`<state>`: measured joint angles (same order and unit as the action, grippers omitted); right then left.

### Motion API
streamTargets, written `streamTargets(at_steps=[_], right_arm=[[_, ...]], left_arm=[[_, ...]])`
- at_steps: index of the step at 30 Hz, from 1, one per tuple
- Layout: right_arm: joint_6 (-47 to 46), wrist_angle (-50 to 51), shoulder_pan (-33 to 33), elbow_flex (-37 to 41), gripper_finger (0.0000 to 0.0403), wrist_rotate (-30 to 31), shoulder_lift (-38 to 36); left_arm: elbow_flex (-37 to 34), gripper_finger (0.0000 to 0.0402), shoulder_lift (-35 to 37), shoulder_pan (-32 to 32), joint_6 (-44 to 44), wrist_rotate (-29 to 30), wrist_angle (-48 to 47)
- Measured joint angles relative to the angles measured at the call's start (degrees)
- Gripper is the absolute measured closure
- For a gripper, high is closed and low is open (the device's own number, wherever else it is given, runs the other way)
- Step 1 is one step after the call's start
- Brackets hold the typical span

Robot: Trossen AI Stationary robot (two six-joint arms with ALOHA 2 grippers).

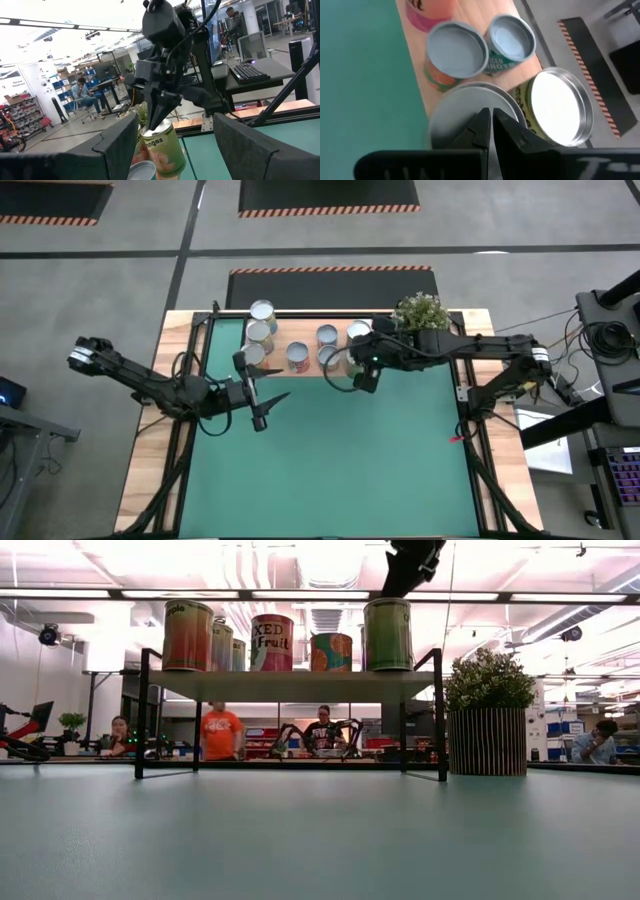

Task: Pick and place cans onto a shelf
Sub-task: Put the large canned oranges on the shelf, then adjust the canned goods on the shelf

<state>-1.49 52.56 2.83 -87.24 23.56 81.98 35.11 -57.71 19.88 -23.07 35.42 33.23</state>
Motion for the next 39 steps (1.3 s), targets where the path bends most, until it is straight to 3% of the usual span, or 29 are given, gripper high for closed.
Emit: streamTargets(at_steps=[15,32,39], right_arm=[[-8.9,-1.0,0.2,0.1,0.0394,2.6,1.0],[-8.0,0.3,0.2,-3.9,0.0394,3.5,-0.3],[-10.0,7.4,0.2,-5.4,0.0394,-1.2,-2.4]], left_arm=[[0.0,0.0162,0.0,0.0,-0.2,0.0,0.1],[0.0,0.0162,0.0,0.0,-0.2,0.0,0.1],[0.0,0.0162,0.0,0.0,-0.2,0.0,-0.2]])
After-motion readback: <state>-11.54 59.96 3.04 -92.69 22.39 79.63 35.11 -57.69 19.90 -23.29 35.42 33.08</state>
